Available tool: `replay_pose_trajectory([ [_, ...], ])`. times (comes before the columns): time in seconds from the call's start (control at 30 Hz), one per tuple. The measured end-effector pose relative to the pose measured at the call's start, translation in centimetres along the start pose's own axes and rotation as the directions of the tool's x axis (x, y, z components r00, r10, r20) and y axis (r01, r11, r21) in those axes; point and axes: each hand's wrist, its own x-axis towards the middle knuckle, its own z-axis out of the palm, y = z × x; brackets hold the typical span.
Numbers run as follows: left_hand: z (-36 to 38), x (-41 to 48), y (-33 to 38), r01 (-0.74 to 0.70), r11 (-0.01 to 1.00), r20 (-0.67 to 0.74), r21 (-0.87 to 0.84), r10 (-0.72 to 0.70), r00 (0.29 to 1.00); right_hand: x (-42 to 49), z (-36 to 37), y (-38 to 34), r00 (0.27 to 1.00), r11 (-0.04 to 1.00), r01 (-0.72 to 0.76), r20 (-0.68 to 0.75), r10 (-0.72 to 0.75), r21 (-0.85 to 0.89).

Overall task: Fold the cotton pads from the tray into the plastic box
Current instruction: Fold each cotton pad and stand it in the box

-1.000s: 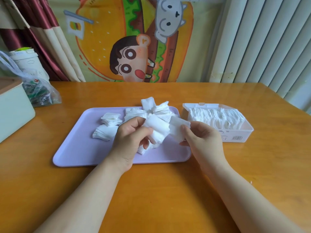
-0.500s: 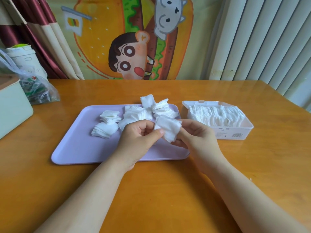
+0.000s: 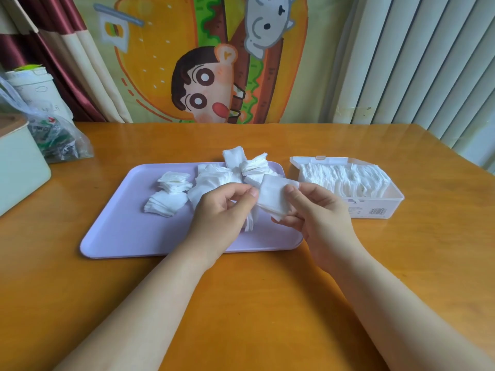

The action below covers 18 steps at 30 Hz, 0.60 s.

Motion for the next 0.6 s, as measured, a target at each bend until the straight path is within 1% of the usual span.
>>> replay_pose_trajectory([
  [0.07, 0.09, 0.0, 0.09, 0.051, 0.997, 0.002, -0.064, -0.051, 0.999, 0.01, 0.13, 0.0, 1.0, 1.0, -0.021, 0.019, 0.02, 0.013],
  [0.13, -0.04, 0.0, 0.14, 0.106, 0.988, 0.035, -0.113, -0.103, 0.994, -0.03, 0.24, -0.03, 0.999, 0.999, -0.03, 0.029, 0.029, 0.026],
  [0.2, -0.34, 0.05, 0.08, 0.152, 0.983, 0.105, -0.104, -0.142, 0.984, 0.04, 0.13, 0.05, 0.999, 0.998, -0.04, 0.028, 0.039, 0.042],
  [0.3, -0.54, 0.06, 0.12, 0.163, 0.98, 0.175, -0.112, -0.142, 0.974, 0.05, 0.06, 0.0, 0.998, 0.996, -0.059, 0.02, 0.057, 0.074],
  [0.4, -0.69, 0.31, -0.15, 0.169, 0.976, 0.168, -0.137, -0.145, 0.975, 0.14, -0.04, -0.14, 0.999, 0.995, -0.048, -0.01, 0.049, 0.083],
  [0.5, -0.63, 0.31, -0.42, 0.162, 0.984, 0.138, -0.079, -0.15, 0.979, 0.31, -0.3, -0.29, 0.999, 0.997, -0.016, -0.043, 0.019, 0.077],
  [0.6, -0.56, 0.26, -0.25, 0.167, 0.975, 0.152, -0.146, -0.144, 0.978, 0.23, -0.21, -0.25, 1.0, 0.997, -0.007, -0.017, 0.008, 0.08],
])
